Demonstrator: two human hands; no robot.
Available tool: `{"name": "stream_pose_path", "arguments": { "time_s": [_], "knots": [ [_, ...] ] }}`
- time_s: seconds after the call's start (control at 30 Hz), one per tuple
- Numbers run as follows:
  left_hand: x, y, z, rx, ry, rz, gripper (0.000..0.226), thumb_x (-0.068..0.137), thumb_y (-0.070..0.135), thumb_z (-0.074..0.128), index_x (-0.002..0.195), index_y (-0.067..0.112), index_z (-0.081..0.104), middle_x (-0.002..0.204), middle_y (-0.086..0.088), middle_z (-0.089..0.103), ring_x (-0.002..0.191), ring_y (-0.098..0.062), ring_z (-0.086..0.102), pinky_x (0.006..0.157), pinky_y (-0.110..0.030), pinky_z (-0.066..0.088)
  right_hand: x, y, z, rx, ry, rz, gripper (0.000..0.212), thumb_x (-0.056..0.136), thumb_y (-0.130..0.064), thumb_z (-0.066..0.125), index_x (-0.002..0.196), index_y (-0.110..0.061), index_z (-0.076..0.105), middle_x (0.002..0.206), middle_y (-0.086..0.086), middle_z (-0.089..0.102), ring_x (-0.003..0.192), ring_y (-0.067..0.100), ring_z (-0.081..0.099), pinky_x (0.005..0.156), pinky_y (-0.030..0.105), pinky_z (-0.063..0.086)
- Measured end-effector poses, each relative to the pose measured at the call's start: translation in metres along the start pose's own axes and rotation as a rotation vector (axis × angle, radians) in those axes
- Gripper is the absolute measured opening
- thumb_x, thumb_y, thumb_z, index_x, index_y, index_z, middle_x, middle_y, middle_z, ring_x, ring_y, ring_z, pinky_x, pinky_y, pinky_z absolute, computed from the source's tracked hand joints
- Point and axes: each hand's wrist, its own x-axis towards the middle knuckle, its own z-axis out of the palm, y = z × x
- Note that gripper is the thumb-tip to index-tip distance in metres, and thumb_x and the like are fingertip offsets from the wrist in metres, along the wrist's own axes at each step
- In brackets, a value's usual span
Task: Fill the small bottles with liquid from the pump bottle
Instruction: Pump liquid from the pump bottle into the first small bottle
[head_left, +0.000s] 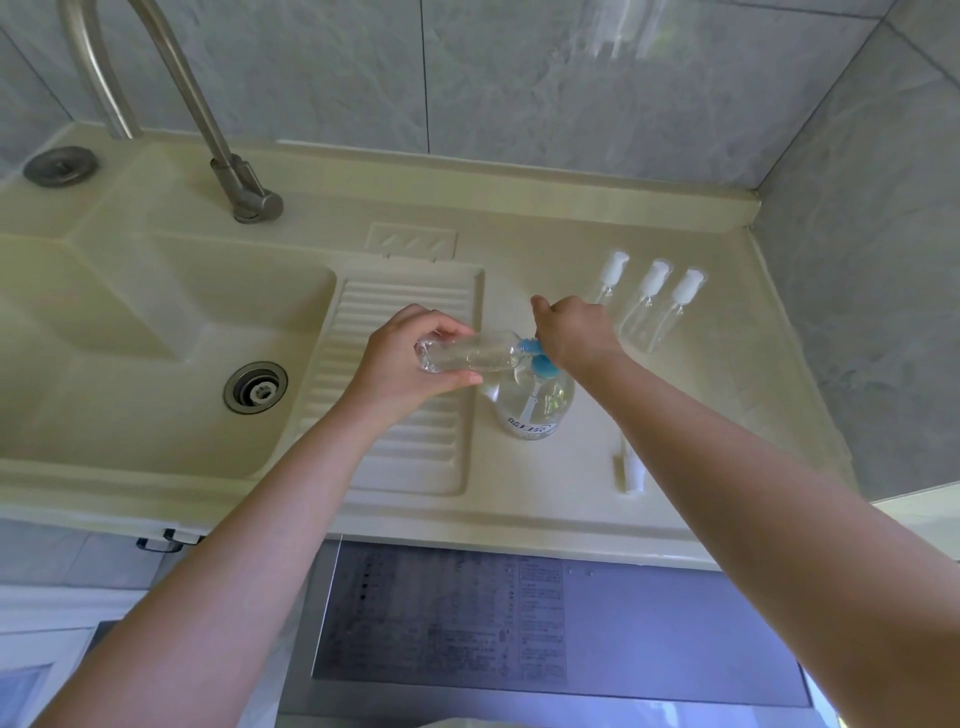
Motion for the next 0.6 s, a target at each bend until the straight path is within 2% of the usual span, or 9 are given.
{"name": "stream_pose_path", "arguments": {
  "time_s": [0.07, 0.17, 0.23, 0.33, 0.43, 0.53, 0.6],
  "knots": [
    [0.000, 0.000, 0.000, 0.024, 0.000, 0.001, 0.047, 0.059, 0.017, 0.093, 0.100, 0.026, 0.072, 0.101, 0.004, 0.061, 0.093, -0.006, 0.063, 0.084, -0.011, 0.043, 0.000, 0.001, 0.001, 0.006, 0.015, 0.001, 0.053, 0.103, -0.044, 0.028, 0.105, -0.003, 0.062, 0.100, 0.017, 0.062, 0.089, 0.035, 0.055, 0.077, 0.038, 0.045],
    [-0.001, 0.002, 0.001, 0.044, 0.004, 0.005, 0.047, 0.060, 0.017, 0.092, 0.102, 0.022, 0.072, 0.102, 0.005, 0.061, 0.093, -0.005, 0.064, 0.084, -0.009, 0.042, 0.003, 0.001, -0.005, 0.038, -0.003, 0.059, 0.058, 0.100, -0.052, 0.028, 0.099, -0.004, 0.062, 0.101, 0.018, 0.062, 0.086, 0.033, 0.057, 0.075, 0.034, 0.041],
    [-0.002, 0.002, 0.002, 0.050, 0.004, 0.006, 0.047, 0.060, 0.018, 0.092, 0.103, 0.021, 0.072, 0.102, 0.006, 0.061, 0.093, -0.005, 0.064, 0.085, -0.008, 0.043, 0.001, -0.001, -0.011, 0.041, -0.043, 0.062, 0.062, 0.099, -0.053, 0.029, 0.102, -0.002, 0.064, 0.090, 0.018, 0.063, 0.076, 0.030, 0.060, 0.068, 0.032, 0.043],
    [-0.002, 0.002, 0.002, 0.051, 0.003, 0.005, 0.047, 0.060, 0.018, 0.092, 0.102, 0.023, 0.071, 0.102, 0.007, 0.061, 0.094, -0.005, 0.064, 0.087, -0.011, 0.045, -0.002, -0.002, -0.016, 0.027, -0.074, 0.046, 0.061, 0.100, -0.050, 0.030, 0.098, -0.001, 0.066, 0.070, 0.014, 0.061, 0.060, 0.024, 0.056, 0.056, 0.027, 0.039],
    [-0.004, 0.002, 0.002, 0.054, 0.008, 0.000, 0.047, 0.060, 0.020, 0.092, 0.102, 0.025, 0.071, 0.102, 0.007, 0.062, 0.092, -0.001, 0.062, 0.085, -0.010, 0.044, 0.002, -0.001, -0.012, 0.005, -0.054, 0.041, 0.054, 0.100, -0.046, 0.031, 0.098, -0.002, 0.062, 0.079, 0.015, 0.059, 0.068, 0.026, 0.054, 0.060, 0.030, 0.038],
    [-0.004, 0.000, 0.003, 0.053, 0.010, -0.012, 0.046, 0.060, 0.021, 0.092, 0.101, 0.026, 0.071, 0.101, 0.006, 0.062, 0.092, -0.002, 0.062, 0.084, -0.011, 0.044, 0.002, -0.003, -0.005, -0.034, -0.027, 0.027, 0.030, 0.104, -0.026, 0.029, 0.100, -0.005, 0.050, 0.080, 0.011, 0.048, 0.068, 0.028, 0.044, 0.061, 0.031, 0.033],
    [-0.004, -0.001, 0.003, 0.048, 0.008, -0.016, 0.047, 0.060, 0.019, 0.092, 0.102, 0.024, 0.072, 0.102, 0.006, 0.061, 0.093, -0.001, 0.062, 0.083, -0.010, 0.044, -0.001, -0.003, -0.002, 0.010, 0.009, 0.041, 0.017, 0.103, -0.017, 0.029, 0.097, -0.009, 0.043, 0.084, 0.011, 0.047, 0.076, 0.030, 0.043, 0.064, 0.032, 0.032]
  ]
}}
